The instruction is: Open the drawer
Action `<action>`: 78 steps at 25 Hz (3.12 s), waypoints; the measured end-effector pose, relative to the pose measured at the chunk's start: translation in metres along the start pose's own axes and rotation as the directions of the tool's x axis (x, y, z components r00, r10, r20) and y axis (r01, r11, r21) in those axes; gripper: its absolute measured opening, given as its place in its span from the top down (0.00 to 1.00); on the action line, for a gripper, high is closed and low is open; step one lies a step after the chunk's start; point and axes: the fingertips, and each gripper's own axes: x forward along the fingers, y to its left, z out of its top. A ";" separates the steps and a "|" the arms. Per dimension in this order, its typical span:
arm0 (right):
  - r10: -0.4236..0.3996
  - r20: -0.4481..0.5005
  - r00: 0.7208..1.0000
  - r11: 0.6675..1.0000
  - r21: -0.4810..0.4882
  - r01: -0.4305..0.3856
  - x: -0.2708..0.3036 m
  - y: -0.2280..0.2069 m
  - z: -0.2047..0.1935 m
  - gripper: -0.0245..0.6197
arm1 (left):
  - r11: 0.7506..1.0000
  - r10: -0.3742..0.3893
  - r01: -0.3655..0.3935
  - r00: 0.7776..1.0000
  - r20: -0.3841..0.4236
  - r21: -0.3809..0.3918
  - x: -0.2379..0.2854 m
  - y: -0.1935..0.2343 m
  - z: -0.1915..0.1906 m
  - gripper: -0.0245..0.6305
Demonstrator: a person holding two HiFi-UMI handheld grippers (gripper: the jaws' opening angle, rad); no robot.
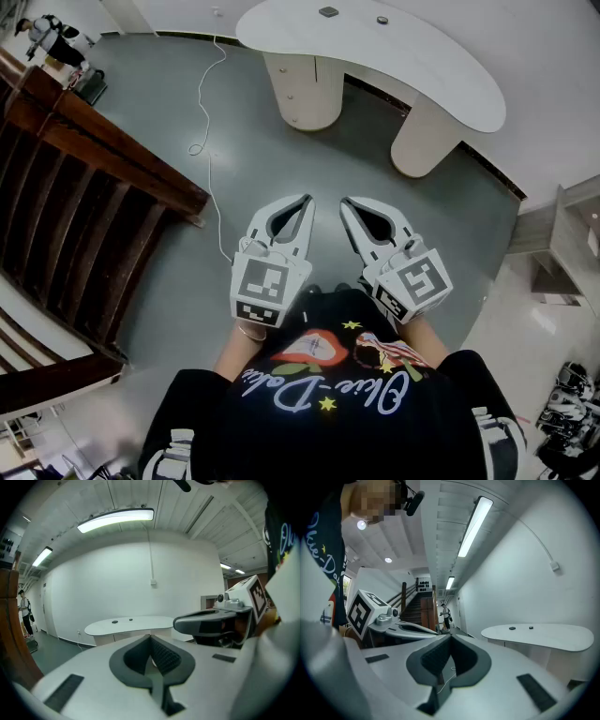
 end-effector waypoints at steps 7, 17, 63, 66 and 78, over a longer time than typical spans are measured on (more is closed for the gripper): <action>-0.002 0.019 1.000 0.999 0.035 0.001 -0.003 -0.006 -0.001 0.96 | 1.000 -0.003 0.003 1.000 -0.002 0.005 0.004 -0.004 -0.001 0.96; 0.004 0.114 0.994 0.997 0.081 -0.013 -0.019 -0.027 0.011 0.96 | 1.000 0.025 -0.025 1.000 -0.010 0.010 0.008 -0.012 0.002 0.96; -0.072 0.035 0.997 0.996 0.051 0.070 0.080 -0.099 0.003 0.96 | 1.000 0.001 -0.001 1.000 0.000 -0.013 0.092 0.092 0.008 0.96; -0.076 0.023 0.997 0.996 0.048 0.075 0.102 -0.098 0.003 0.96 | 1.000 -0.009 0.009 1.000 0.000 -0.028 0.096 0.113 0.005 0.96; -0.109 -0.008 0.994 0.993 0.047 0.109 0.177 -0.092 0.004 0.96 | 0.998 -0.036 0.036 0.999 -0.001 -0.059 0.103 0.192 -0.007 0.96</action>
